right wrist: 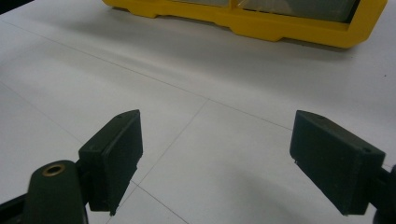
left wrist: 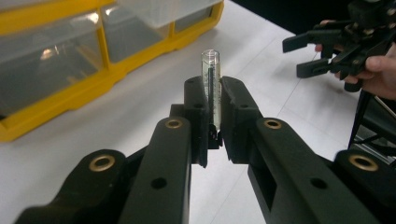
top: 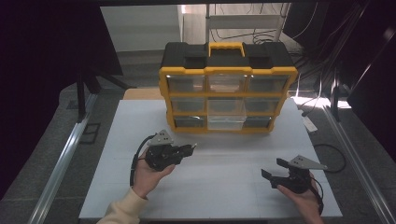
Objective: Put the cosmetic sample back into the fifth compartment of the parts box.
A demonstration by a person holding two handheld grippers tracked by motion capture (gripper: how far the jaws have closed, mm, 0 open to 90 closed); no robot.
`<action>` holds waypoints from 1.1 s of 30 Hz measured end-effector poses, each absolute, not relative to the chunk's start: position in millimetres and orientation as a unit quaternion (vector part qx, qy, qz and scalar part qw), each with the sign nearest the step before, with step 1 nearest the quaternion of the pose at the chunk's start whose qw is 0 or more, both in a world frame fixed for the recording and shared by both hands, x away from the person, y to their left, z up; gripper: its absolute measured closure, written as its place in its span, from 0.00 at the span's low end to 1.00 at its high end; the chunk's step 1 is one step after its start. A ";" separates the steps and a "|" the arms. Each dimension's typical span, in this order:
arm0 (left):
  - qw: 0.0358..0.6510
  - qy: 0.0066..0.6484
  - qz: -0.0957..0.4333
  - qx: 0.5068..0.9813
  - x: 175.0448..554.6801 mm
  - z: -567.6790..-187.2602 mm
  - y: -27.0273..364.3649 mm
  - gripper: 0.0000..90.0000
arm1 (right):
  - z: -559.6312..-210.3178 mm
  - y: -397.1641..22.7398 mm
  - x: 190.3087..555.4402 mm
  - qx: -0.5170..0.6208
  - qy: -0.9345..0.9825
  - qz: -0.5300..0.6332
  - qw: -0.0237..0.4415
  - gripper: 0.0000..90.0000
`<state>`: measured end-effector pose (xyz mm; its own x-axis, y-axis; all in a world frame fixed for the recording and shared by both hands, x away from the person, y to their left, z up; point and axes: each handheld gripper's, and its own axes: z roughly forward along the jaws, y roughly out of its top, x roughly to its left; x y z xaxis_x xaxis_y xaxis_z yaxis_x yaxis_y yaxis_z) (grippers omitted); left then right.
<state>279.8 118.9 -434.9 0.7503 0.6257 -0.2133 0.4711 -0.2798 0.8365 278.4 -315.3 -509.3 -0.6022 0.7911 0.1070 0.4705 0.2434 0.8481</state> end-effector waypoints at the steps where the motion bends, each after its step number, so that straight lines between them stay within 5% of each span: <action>1: 0.494 0.343 0.080 0.795 279.4 -433.4 118.4 0.90 | -509.3 -315.3 278.4 0.410 0.769 0.458 0.175 0.19; 33: 0.544 0.306 0.112 0.773 289.3 -381.8 107.6 0.90 | -508.7 -315.6 277.6 0.411 0.768 0.457 0.179 0.20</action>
<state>289.3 107.6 -381.8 0.7878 0.5949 -0.1596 0.3517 -0.2216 0.9095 277.6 -315.6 -508.7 -0.5982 0.7950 0.1008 0.4683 0.2448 0.8490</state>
